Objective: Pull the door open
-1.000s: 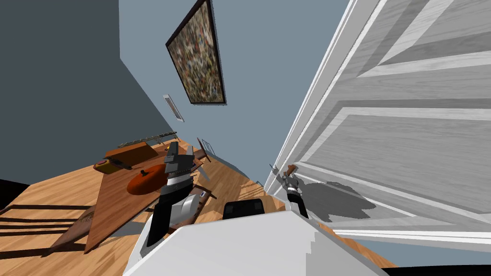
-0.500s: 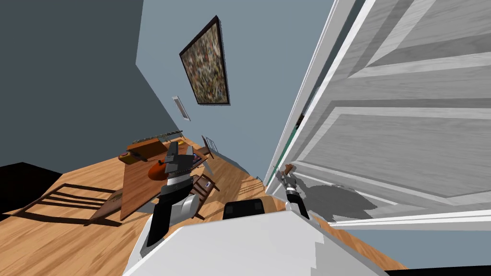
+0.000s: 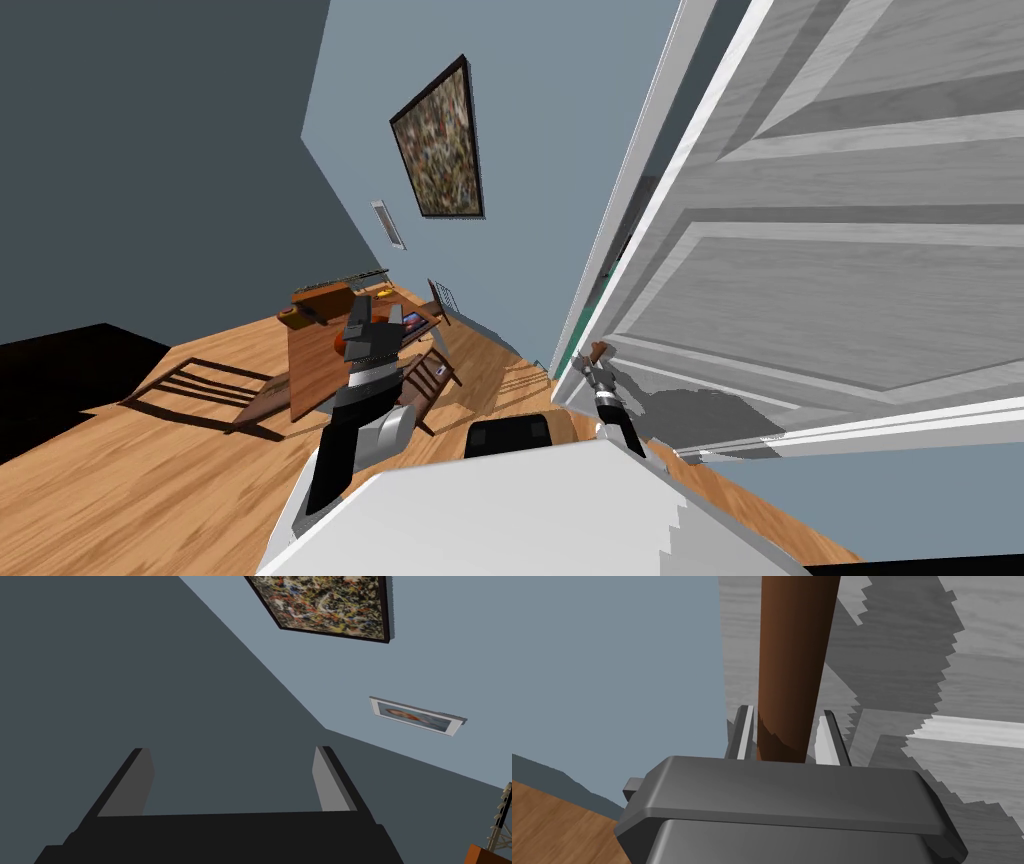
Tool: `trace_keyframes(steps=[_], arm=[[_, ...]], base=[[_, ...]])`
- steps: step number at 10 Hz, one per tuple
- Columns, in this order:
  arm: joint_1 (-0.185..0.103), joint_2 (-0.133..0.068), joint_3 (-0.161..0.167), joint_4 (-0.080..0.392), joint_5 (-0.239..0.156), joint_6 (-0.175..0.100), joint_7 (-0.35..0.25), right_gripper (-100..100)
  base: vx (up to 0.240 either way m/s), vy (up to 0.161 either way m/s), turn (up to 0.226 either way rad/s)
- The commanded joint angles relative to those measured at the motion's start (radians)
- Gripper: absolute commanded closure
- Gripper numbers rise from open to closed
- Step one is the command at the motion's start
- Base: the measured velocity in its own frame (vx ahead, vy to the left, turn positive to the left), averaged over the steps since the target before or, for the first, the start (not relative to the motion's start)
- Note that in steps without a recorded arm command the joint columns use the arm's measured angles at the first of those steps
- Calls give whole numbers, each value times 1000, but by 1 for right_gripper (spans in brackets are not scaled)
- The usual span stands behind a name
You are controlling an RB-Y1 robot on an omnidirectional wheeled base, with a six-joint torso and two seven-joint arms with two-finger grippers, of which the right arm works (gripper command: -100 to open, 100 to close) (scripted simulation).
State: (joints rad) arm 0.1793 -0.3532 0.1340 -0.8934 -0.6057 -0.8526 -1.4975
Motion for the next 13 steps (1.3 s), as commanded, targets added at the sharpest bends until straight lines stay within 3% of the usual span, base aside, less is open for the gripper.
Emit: trace_keyframes(steps=[1, 5, 6, 12, 13], arm=[[14, -7, 23, -7, 12, -6, -14, 100], [34, -28, 73, -29, 39, -17, -46, 100], [28, -24, 68, -23, 37, -18, -42, 100], [83, -95, 149, -36, 76, -84, -126, 100], [70, -86, 142, -29, 74, -81, -119, 100]], base=[[-216, -30, 60], [-227, -22, 57], [-92, 1, 16], [-251, -36, 126], [-131, -4, 29]])
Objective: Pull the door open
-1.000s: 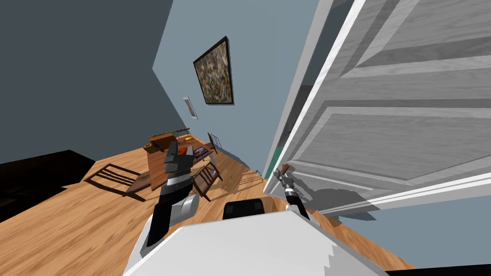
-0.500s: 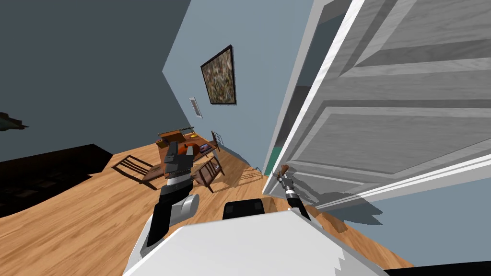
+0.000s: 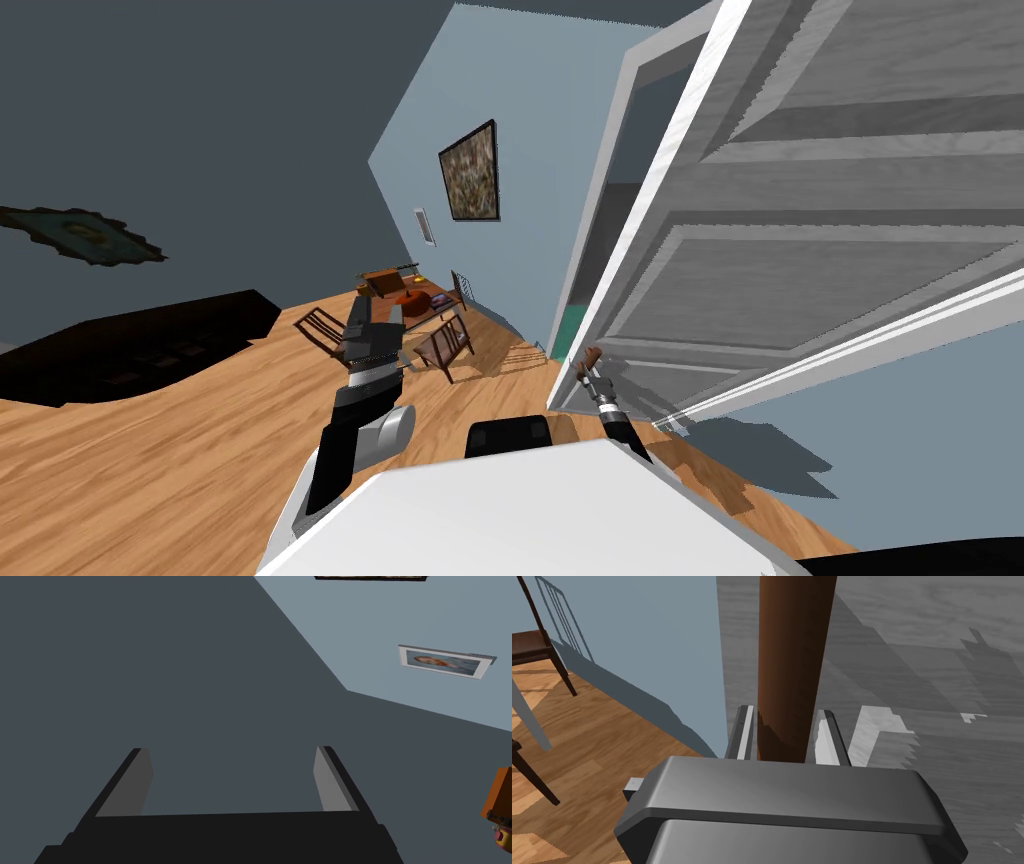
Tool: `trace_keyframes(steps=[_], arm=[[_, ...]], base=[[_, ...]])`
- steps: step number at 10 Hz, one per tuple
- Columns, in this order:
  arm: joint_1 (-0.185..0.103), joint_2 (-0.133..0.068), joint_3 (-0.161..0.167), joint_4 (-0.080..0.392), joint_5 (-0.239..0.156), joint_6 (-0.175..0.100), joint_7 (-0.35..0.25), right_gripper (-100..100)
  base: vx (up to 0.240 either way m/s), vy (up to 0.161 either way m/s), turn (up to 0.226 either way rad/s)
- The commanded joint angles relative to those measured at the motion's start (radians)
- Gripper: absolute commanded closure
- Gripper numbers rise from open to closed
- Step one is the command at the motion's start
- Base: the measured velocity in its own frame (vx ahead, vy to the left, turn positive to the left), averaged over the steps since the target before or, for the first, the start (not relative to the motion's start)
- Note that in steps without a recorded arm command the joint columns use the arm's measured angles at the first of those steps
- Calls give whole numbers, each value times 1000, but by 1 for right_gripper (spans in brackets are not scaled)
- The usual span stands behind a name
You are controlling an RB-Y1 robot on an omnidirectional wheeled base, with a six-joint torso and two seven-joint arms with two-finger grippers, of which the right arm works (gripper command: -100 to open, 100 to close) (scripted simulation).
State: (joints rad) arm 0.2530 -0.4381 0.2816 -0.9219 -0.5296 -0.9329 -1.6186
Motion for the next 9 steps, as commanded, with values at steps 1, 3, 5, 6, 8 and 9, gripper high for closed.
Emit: trace_keyframes(steps=[1, 3, 5, 6, 8, 9], arm=[[9, -15, 14, 3, 9, -18, -17, 100], [18, -31, 30, 7, 18, -39, -37, 100], [29, -49, 47, 11, 29, -61, -58, 100], [33, -58, 55, 12, 33, -71, -67, 100], [43, -74, 71, 16, 43, -92, -87, 100], [34, -67, 67, 18, 41, -88, -81, 100]], base=[[-177, -8, 136], [-229, -25, 113], [-189, -43, 106], [-201, -51, 109], [-225, -53, 101], [-92, -13, 21]])
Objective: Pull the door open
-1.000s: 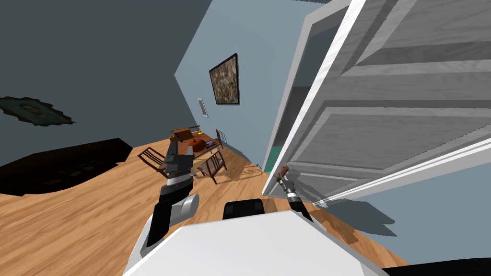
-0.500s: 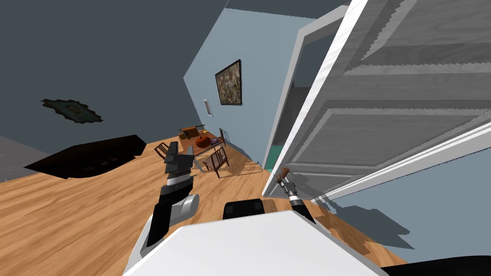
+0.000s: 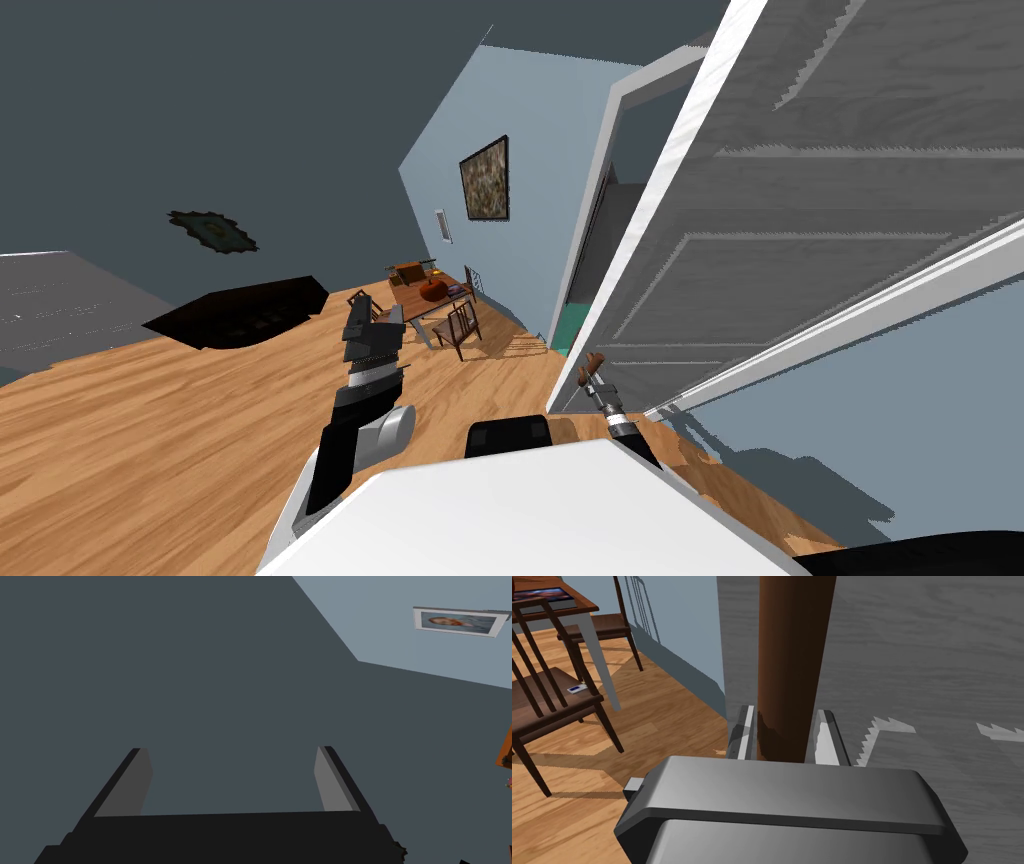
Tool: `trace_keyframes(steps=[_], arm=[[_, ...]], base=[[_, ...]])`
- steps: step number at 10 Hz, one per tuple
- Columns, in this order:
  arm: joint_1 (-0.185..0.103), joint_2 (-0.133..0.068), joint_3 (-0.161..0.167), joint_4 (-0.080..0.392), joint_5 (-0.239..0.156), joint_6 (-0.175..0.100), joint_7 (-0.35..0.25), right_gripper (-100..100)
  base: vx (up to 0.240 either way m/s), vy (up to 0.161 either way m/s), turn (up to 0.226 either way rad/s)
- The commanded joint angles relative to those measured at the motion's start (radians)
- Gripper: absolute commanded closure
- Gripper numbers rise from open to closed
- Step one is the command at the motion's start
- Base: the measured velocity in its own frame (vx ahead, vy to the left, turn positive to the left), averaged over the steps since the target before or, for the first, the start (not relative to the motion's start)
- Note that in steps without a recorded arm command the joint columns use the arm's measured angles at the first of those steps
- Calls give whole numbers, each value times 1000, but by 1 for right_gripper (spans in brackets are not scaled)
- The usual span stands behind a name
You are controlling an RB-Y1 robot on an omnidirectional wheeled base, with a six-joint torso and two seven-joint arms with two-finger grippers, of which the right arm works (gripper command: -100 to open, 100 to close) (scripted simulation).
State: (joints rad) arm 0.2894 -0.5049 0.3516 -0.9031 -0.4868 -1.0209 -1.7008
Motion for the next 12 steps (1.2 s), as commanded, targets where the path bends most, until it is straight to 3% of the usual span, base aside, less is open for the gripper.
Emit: trace_keyframes(steps=[1, 8, 9, 12], arm=[[7, -12, 11, 11, 7, -23, -15, 100], [33, -58, 57, 55, 34, -118, -74, 100], [28, -53, 53, 56, 32, -112, -69, 100], [25, -61, 65, 77, 40, -134, -85, 100]], base=[[-135, -28, 159], [-222, -49, 125], [-84, -19, 16], [-169, -46, 132]])
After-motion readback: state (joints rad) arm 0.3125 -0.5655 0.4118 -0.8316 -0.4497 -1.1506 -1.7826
